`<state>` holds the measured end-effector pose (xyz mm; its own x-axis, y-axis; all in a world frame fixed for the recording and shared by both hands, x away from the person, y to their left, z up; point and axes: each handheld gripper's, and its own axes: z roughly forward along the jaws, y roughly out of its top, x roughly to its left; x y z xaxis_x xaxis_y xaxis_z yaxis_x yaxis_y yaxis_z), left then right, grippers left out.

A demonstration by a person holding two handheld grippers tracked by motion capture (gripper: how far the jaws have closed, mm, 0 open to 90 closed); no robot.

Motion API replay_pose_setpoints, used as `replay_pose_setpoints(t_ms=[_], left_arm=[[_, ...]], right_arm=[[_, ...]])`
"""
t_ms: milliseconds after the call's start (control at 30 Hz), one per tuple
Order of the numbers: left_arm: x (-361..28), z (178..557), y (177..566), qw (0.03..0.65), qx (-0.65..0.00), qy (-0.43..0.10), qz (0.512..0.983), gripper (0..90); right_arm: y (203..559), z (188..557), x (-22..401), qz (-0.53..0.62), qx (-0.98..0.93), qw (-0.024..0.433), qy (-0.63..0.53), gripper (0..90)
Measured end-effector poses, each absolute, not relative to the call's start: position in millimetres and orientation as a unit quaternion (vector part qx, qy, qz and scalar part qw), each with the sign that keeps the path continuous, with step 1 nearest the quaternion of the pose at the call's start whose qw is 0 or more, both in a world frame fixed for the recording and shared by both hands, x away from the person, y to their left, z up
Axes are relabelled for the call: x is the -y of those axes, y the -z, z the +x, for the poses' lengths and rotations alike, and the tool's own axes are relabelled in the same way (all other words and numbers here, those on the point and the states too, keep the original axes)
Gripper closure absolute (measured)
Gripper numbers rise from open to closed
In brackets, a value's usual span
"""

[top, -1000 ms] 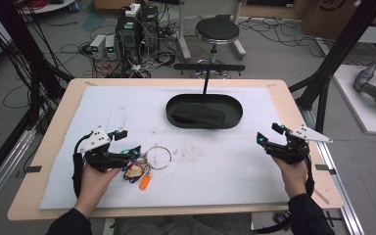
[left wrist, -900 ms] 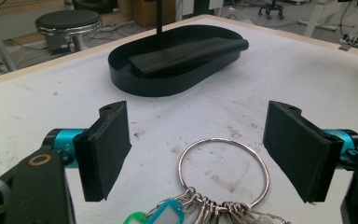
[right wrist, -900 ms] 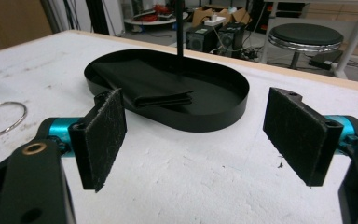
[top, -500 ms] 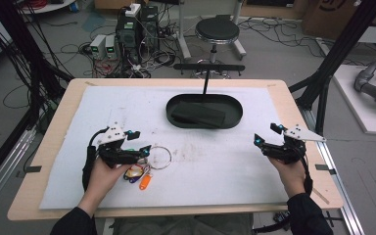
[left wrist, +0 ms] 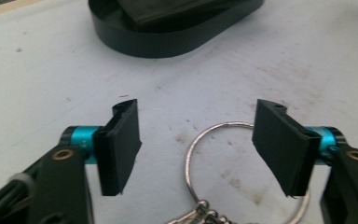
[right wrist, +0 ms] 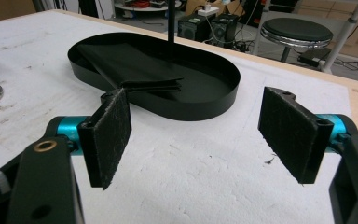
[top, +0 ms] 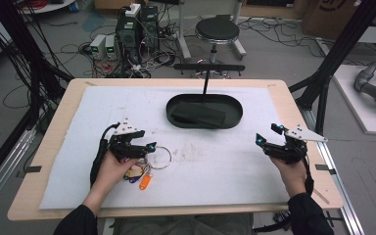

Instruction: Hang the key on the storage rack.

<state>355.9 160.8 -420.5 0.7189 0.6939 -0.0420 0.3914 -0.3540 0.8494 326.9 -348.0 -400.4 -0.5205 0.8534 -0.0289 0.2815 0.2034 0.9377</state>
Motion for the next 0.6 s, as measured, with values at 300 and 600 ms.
replay_pose_setpoints(t_ms=[300, 600], left_arm=[[-153.9, 363.3, 428.4, 0.421, -0.327, -0.144, 0.834, 38.5], [-153.2, 363.9, 431.1, 0.402, -0.319, -0.143, 0.846, 51.3]], right_arm=[[401.9, 326.6, 348.3, 0.395, -0.722, 0.289, -0.489, 25.8], [402.7, 327.0, 349.1, 0.394, -0.723, 0.288, -0.489, 26.0]])
